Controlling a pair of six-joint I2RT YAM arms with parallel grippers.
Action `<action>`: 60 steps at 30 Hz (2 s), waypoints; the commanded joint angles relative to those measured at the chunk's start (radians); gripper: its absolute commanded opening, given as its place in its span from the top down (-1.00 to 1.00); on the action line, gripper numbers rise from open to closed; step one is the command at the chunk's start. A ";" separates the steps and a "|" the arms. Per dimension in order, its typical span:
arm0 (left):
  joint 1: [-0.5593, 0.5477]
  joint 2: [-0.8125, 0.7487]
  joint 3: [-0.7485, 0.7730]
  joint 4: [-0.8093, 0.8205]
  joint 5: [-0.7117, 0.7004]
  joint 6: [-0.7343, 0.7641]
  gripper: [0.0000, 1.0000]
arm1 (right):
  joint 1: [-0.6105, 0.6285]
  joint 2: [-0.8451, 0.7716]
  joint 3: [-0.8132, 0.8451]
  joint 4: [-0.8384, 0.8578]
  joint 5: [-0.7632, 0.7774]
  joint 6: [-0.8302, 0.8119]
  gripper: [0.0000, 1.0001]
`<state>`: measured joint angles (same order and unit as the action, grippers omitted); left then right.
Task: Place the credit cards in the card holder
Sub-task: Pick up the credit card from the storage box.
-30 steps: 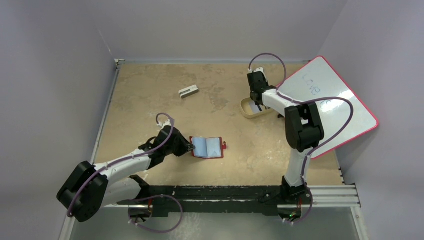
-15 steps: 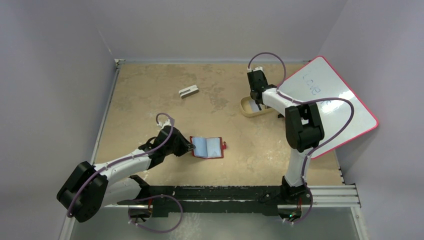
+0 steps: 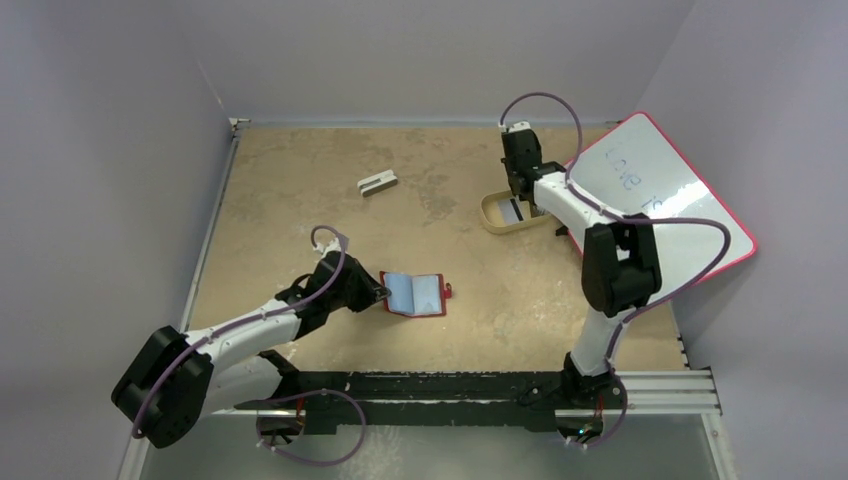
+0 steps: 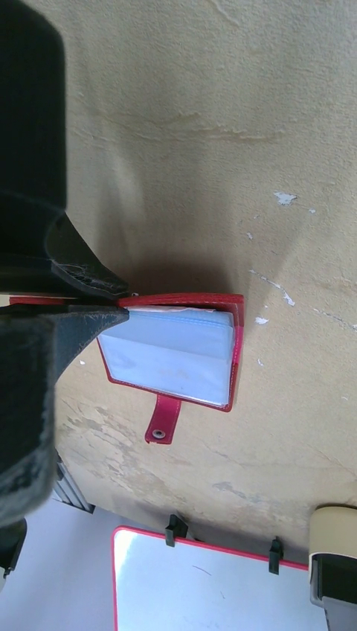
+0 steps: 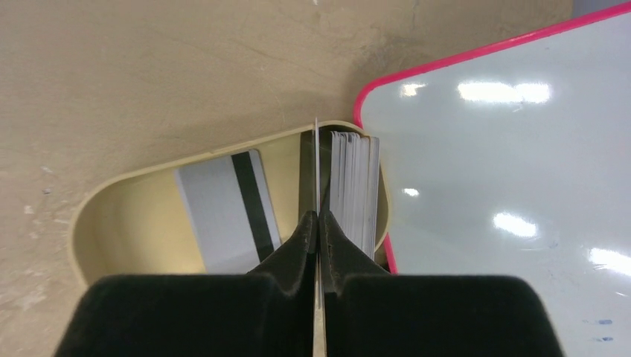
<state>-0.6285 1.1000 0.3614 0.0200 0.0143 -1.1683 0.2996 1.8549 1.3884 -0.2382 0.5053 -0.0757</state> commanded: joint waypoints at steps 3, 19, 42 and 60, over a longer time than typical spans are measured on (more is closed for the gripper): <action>0.001 0.013 -0.016 0.063 -0.020 -0.024 1.00 | -0.009 -0.123 -0.008 0.011 -0.156 0.067 1.00; 0.004 -0.169 0.174 -0.336 -0.261 -0.026 0.30 | -0.005 -0.564 -0.399 0.361 -0.784 0.420 1.00; 0.003 -0.211 0.234 0.451 0.244 -0.092 0.20 | 0.205 -0.712 -0.893 1.504 -1.150 1.328 1.00; 0.003 -0.254 0.219 0.445 0.219 -0.067 1.00 | 0.225 -0.680 -0.920 1.542 -1.148 1.358 1.00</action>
<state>-0.6285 0.8703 0.5514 0.4397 0.2474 -1.2537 0.5186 1.1778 0.4816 1.2198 -0.6235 1.2747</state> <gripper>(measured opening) 0.008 0.005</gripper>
